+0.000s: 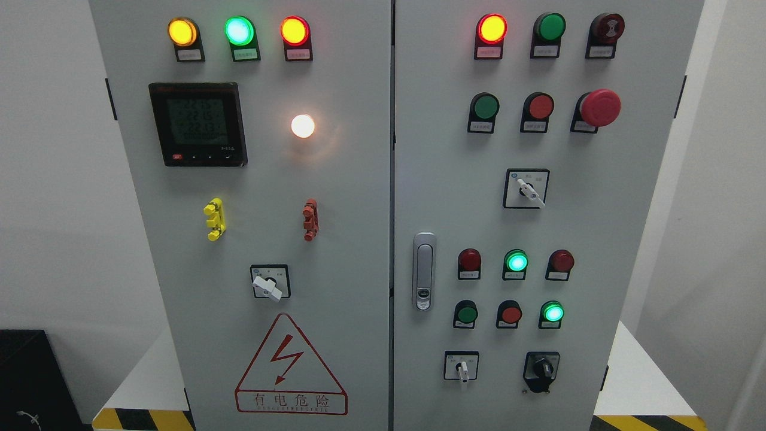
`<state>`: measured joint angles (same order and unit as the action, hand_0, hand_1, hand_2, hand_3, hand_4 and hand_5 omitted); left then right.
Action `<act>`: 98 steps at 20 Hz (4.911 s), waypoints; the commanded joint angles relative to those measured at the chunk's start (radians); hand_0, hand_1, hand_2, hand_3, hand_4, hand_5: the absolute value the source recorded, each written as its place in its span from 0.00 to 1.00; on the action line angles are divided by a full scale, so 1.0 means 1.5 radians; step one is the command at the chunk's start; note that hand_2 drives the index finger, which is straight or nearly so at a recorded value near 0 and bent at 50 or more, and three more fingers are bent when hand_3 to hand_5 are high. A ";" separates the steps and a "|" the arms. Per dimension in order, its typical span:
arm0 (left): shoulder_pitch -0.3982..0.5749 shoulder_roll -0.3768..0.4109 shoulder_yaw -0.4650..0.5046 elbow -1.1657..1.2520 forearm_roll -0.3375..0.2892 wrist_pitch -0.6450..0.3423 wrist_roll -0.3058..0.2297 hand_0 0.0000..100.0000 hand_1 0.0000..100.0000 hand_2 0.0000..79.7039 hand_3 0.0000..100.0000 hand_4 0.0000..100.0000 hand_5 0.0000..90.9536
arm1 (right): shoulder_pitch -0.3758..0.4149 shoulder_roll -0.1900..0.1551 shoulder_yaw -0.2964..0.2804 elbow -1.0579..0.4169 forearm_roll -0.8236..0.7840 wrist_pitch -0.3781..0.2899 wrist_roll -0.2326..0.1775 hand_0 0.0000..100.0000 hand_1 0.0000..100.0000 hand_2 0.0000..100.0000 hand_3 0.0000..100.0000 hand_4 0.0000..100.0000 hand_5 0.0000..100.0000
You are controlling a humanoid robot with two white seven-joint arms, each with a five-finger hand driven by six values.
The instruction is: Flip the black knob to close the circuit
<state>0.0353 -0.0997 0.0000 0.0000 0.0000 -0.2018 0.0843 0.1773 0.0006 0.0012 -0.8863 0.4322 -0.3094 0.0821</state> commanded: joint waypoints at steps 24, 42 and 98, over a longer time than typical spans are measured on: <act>0.000 0.000 -0.014 0.014 -0.014 0.001 0.000 0.00 0.00 0.00 0.00 0.00 0.00 | -0.003 0.012 -0.047 -0.229 0.167 0.009 -0.029 0.00 0.34 0.71 0.85 0.65 0.64; 0.000 0.000 -0.014 0.014 -0.014 0.000 0.000 0.00 0.00 0.00 0.00 0.00 0.00 | -0.007 0.012 -0.096 -0.379 0.300 0.012 -0.029 0.00 0.32 0.77 0.95 0.75 0.78; 0.000 0.000 -0.014 0.014 -0.014 0.001 0.000 0.00 0.00 0.00 0.00 0.00 0.00 | -0.198 0.030 -0.084 -0.517 0.471 0.245 0.029 0.00 0.00 0.78 0.96 0.77 0.80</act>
<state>0.0353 -0.0997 0.0000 0.0000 0.0000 -0.2018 0.0835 -0.0976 0.0336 -0.1334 -1.6484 1.1361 0.0500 0.1190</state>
